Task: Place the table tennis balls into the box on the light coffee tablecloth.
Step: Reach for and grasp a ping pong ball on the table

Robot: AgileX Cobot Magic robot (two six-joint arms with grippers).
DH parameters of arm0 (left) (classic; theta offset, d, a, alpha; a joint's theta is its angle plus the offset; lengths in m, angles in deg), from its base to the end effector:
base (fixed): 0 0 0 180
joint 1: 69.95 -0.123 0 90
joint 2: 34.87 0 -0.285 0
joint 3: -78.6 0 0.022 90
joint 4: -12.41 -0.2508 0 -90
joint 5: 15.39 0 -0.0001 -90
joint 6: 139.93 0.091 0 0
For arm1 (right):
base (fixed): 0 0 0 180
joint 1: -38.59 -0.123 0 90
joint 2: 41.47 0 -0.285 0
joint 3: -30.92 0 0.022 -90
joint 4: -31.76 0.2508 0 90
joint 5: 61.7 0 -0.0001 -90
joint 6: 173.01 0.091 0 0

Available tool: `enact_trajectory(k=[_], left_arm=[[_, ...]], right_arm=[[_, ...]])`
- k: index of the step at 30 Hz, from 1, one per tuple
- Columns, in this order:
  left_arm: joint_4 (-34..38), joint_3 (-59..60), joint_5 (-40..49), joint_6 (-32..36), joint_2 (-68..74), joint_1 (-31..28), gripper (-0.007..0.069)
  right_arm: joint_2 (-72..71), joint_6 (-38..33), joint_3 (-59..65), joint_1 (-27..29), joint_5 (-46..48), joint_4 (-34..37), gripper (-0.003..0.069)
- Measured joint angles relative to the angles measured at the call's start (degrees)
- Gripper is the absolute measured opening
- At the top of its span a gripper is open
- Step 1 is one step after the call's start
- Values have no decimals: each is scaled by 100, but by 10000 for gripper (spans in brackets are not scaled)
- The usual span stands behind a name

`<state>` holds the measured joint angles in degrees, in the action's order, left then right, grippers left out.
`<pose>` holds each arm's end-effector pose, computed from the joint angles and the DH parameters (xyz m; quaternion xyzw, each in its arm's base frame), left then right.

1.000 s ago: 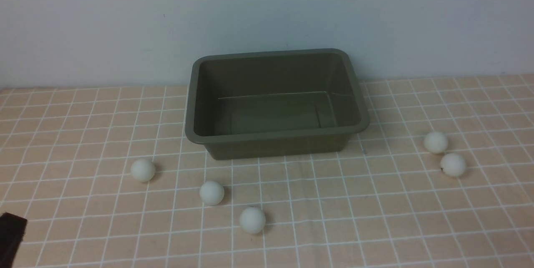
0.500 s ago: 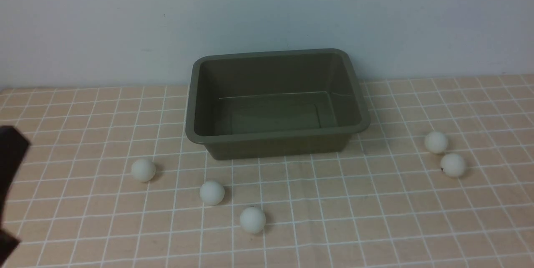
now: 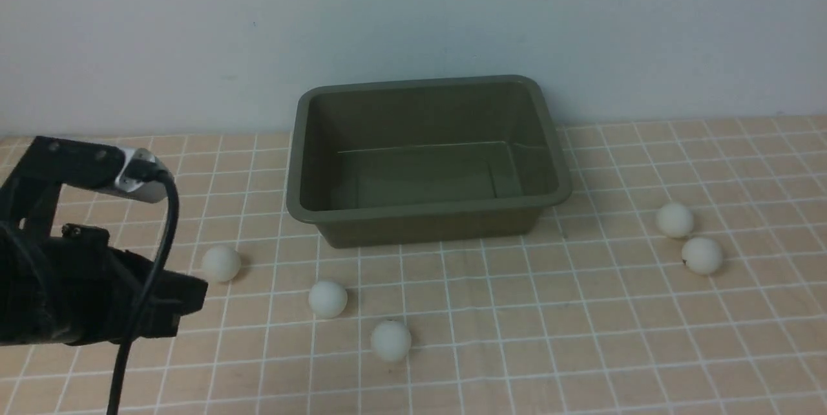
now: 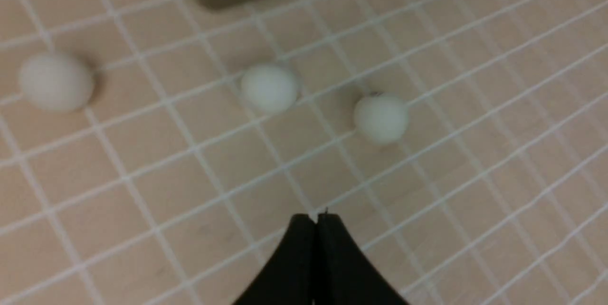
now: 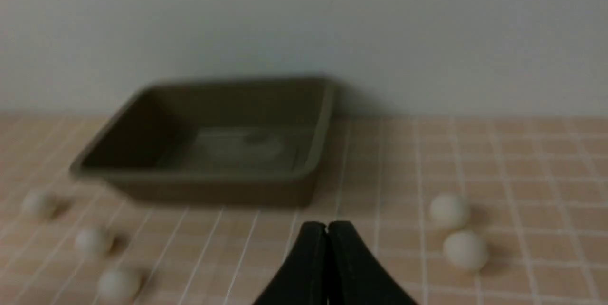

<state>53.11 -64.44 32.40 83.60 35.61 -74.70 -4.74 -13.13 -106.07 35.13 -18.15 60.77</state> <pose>0.1965 -0.0278 0.2703 0.1409 0.9212 -0.1931 0.3069 0.0871 0.0358 0.3175 -0.0979 0.8499 0.1690 0.4894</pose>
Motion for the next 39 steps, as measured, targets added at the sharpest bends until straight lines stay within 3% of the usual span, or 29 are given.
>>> enact_trajectory(k=[4, 8, 17, 27, 33, 38, 39], left_arm=[[-1118, -230, 14, -972, 271, 0, -69], [-1937, -316, -37, -1779, 339, 0, -69], [-2066, -319, -544, -2108, 523, 0, -69], [-2066, -319, -509, -2122, 1031, 0, -69], [-2050, -319, -539, -2122, 1076, 0, -69], [-2050, -319, -539, -2122, 1076, 0, -69], [-2050, -319, -539, -2122, 1076, 0, -69]], right_arm=[[1205, -561, -210, -33, 748, 271, -18], [2543, -321, -628, -33, 841, -236, -18], [5137, 804, -2546, -33, 1064, -1562, -15], [6831, 1104, -4627, -33, 1913, -2310, 28], [7557, 1238, -5529, -33, 2022, -2425, 174], [8115, 1268, -5862, -33, 2093, -2489, 353], [8279, 1277, -5895, -33, 2106, -2516, 419]])
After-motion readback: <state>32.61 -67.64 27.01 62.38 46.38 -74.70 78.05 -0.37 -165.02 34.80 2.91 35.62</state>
